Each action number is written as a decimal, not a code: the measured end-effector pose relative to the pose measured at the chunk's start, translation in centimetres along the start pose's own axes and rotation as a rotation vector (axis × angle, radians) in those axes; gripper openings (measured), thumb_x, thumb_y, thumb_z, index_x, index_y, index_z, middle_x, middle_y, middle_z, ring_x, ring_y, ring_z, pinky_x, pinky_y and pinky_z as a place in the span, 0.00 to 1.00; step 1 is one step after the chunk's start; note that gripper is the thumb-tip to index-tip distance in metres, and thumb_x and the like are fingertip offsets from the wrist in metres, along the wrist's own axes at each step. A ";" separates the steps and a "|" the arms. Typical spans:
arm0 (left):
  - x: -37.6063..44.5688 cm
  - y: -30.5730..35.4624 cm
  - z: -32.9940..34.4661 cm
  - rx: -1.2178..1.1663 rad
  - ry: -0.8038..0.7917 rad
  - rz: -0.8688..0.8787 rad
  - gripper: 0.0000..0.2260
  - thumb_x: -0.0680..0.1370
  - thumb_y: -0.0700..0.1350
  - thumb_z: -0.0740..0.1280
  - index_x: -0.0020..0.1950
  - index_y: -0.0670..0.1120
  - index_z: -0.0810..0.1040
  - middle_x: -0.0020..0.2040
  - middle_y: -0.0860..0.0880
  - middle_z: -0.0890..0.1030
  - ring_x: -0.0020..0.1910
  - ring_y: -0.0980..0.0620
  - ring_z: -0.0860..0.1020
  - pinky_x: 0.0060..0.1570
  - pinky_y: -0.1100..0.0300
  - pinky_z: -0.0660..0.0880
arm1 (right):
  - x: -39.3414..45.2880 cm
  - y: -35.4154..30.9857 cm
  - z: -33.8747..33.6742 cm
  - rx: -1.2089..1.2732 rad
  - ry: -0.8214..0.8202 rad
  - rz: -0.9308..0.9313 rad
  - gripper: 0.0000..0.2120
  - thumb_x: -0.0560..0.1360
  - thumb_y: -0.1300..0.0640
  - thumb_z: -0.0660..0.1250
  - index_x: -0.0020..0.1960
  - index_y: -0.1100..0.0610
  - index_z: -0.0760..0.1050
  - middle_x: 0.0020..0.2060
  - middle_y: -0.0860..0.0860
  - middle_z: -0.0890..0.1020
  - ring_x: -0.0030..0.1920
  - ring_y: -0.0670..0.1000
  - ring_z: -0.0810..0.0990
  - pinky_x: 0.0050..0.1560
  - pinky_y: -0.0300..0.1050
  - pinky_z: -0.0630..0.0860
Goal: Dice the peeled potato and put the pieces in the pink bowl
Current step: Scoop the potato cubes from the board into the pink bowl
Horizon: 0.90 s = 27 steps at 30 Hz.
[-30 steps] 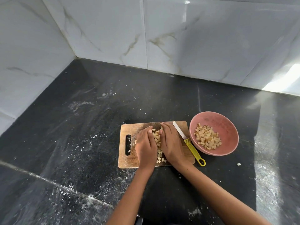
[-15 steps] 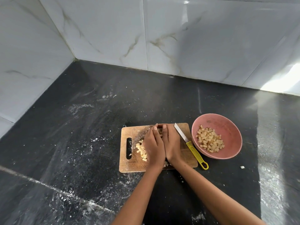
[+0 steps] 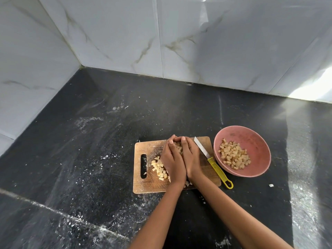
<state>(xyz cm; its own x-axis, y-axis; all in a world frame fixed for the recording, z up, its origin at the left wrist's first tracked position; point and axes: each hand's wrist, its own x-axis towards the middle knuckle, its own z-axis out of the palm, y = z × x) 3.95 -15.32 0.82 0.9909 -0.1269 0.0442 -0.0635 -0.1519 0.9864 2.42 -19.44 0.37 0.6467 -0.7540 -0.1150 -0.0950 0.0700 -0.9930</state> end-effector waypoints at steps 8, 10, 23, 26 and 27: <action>0.4 0.6 0.6 -0.226 0.072 -0.136 0.15 0.84 0.47 0.55 0.56 0.45 0.81 0.49 0.51 0.84 0.51 0.55 0.81 0.54 0.55 0.78 | -0.1 -2.0 0.4 0.265 -0.006 0.245 0.17 0.82 0.52 0.58 0.48 0.63 0.80 0.45 0.58 0.84 0.49 0.54 0.83 0.50 0.45 0.80; 0.5 0.7 0.4 -0.291 0.079 -0.169 0.16 0.84 0.49 0.55 0.55 0.44 0.81 0.49 0.48 0.84 0.51 0.50 0.82 0.54 0.49 0.78 | -0.4 -2.9 0.5 0.370 -0.032 0.307 0.17 0.82 0.52 0.59 0.46 0.62 0.79 0.44 0.58 0.84 0.47 0.53 0.83 0.50 0.46 0.80; -1.7 7.6 1.3 -0.494 -0.006 -0.235 0.18 0.84 0.49 0.55 0.47 0.41 0.81 0.43 0.42 0.84 0.45 0.43 0.83 0.47 0.50 0.80 | -1.9 -8.6 -2.9 0.766 0.030 0.379 0.14 0.79 0.52 0.63 0.40 0.60 0.77 0.38 0.55 0.83 0.42 0.53 0.84 0.45 0.47 0.81; -3.1 9.3 3.5 -0.505 -0.107 -0.253 0.18 0.84 0.48 0.56 0.48 0.39 0.81 0.42 0.42 0.84 0.44 0.46 0.83 0.44 0.56 0.80 | -1.9 -9.9 -5.8 0.713 0.166 0.293 0.14 0.79 0.52 0.63 0.39 0.59 0.77 0.36 0.54 0.84 0.40 0.51 0.84 0.42 0.44 0.81; -3.6 9.7 4.4 -0.499 -0.145 -0.259 0.18 0.84 0.48 0.56 0.48 0.38 0.81 0.42 0.42 0.84 0.43 0.47 0.83 0.43 0.57 0.80 | -1.7 -10.0 -6.8 0.666 0.219 0.270 0.15 0.79 0.52 0.63 0.38 0.58 0.77 0.37 0.54 0.84 0.41 0.51 0.84 0.43 0.45 0.81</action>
<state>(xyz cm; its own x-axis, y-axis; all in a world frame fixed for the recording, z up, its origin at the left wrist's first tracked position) -0.74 -20.64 9.55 0.9383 -0.2851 -0.1958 0.2770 0.2804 0.9191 -2.88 -23.32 10.71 0.4937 -0.7626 -0.4179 0.2945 0.5988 -0.7448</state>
